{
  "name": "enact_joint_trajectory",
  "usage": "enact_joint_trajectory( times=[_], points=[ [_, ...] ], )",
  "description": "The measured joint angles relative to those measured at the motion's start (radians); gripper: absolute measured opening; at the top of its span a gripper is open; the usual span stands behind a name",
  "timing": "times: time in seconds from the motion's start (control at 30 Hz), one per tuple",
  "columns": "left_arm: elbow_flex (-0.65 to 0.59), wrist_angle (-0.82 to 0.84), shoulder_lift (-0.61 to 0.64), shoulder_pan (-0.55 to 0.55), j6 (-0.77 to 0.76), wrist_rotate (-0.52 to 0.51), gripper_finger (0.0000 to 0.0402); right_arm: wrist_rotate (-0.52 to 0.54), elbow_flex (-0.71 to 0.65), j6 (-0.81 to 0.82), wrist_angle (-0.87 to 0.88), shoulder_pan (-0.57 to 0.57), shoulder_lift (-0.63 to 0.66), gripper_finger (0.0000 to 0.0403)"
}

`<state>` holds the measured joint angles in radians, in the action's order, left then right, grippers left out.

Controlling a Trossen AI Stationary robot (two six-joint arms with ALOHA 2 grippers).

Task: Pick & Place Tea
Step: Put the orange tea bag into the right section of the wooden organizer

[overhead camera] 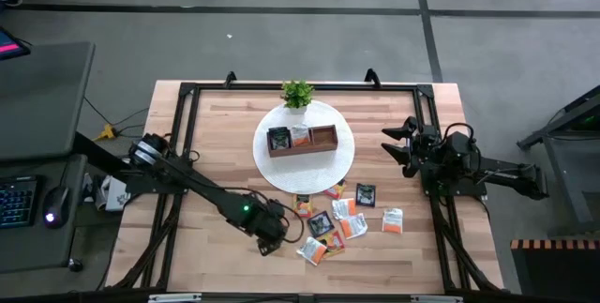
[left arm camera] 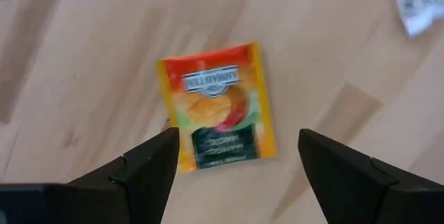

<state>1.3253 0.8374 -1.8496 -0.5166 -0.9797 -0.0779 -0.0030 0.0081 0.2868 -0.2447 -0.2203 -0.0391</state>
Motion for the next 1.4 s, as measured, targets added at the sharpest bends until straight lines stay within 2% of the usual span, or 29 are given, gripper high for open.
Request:
enact_joint_trajectory(
  times=[0.07, 0.17, 0.9, 1.4],
  points=[
    [0.003, -0.034, -0.032, 0.006, 0.047, 0.049, 0.0292, 0.000, 0.000, 0.000, 0.002, 0.000, 0.000, 0.0250],
    [-0.001, -0.020, -0.049, 0.006, 0.055, 0.064, 0.0292, 0.000, 0.000, 0.000, 0.002, 0.000, 0.000, 0.0250],
    [0.001, 0.015, -0.066, 0.024, 0.017, -0.017, 0.0292, 0.000, 0.000, 0.000, 0.001, 0.000, 0.000, 0.0250],
    [0.004, -0.045, -0.128, 0.032, 0.006, 0.050, 0.0292, 0.000, 0.000, 0.000, 0.001, 0.000, 0.000, 0.0250]
  ],
)
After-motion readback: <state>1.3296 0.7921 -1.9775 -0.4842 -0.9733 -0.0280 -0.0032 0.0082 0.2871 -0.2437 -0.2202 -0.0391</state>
